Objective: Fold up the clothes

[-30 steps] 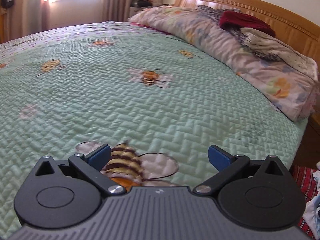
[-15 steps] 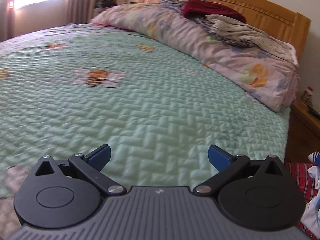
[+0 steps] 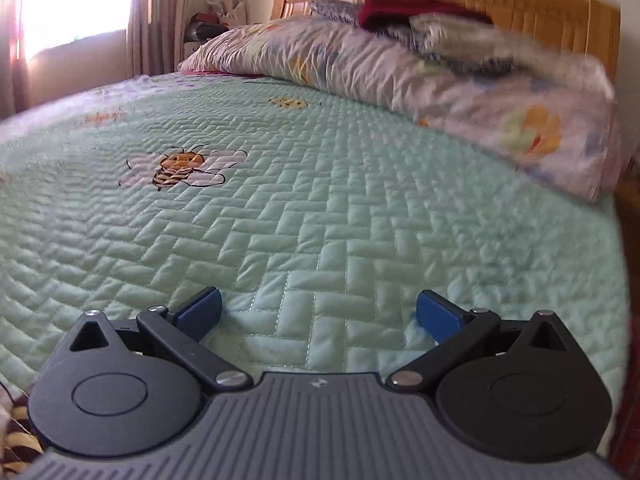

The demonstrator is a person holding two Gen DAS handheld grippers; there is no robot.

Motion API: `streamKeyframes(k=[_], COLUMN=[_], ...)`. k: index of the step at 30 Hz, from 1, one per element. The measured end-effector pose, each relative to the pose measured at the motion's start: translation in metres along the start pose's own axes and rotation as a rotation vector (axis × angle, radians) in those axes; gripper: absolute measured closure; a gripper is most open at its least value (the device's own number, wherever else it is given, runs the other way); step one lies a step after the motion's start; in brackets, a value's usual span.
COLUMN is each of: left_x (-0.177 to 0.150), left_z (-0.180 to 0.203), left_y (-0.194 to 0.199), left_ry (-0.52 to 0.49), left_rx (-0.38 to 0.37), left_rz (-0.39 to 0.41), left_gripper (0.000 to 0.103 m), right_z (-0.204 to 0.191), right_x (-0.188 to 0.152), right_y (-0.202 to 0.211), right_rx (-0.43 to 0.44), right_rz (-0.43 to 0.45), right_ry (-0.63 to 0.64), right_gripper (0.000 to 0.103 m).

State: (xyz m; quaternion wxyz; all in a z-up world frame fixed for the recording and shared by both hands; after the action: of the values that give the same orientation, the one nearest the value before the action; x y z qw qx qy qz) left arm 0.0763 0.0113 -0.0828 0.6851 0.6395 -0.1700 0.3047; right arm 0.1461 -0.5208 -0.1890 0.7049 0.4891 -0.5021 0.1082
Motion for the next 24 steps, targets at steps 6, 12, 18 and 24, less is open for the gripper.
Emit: streamKeyframes(k=[6,12,18,24], left_x=[-0.002,-0.007,-0.013,-0.015], left_z=[-0.015,-0.022,-0.012,-0.001], left_y=[0.005,0.011,0.007,0.007], left_ry=[0.015,-0.006,-0.036,-0.059], left_rx=[-0.03,-0.042,-0.047,-0.038], left_rz=[-0.001,0.004,-0.019,-0.034], left_gripper=[0.013,0.013,0.013,0.013], right_z=[-0.002,-0.004,0.001,-0.002], right_x=[0.0,-0.001,0.0,0.0], right_y=[0.001,-0.001,-0.002,-0.002], right_rx=[0.031,0.019,0.02,0.014], right_rz=[-0.004,-0.006,-0.006,-0.005], right_ry=[-0.059,-0.055,-0.06,-0.063], right_gripper=[0.0,0.0,0.0,0.0])
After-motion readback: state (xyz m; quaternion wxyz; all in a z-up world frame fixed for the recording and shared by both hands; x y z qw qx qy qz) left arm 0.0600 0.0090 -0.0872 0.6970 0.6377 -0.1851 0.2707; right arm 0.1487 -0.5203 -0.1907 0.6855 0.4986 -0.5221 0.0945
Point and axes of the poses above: each gripper's, at about its wrist camera, not at the fingertips, and y roughly against the way its jaws point, z to its right, x to its top, the point moved 7 cm from there along -y, roughly the way its jaws point, and after that the axes turned 3 degrees about -x, right-handed, at the moved point
